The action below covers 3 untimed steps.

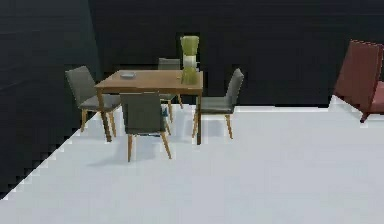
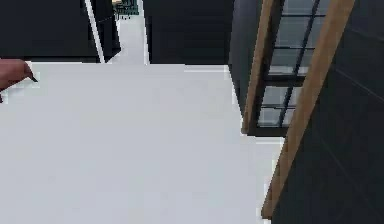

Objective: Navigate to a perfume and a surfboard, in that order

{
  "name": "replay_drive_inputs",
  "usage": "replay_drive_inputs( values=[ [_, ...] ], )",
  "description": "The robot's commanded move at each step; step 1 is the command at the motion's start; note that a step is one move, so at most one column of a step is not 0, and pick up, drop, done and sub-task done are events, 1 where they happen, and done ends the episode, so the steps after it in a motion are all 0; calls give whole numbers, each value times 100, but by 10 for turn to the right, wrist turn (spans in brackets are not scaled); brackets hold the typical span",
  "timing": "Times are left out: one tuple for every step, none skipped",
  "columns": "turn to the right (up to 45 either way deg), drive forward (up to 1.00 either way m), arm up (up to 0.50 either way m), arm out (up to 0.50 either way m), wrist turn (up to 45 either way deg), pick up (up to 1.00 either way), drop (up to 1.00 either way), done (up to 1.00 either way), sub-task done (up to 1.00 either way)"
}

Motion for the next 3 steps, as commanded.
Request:
replay_drive_inputs(
  values=[
    [450, 0, 0, 0, 0, 0, 0, 0, 0],
    [420, 0, 0, 0, 0, 0, 0, 0, 0],
    [0, 100, 0, 0, 0, 0, 0, 0, 0]
  ],
)
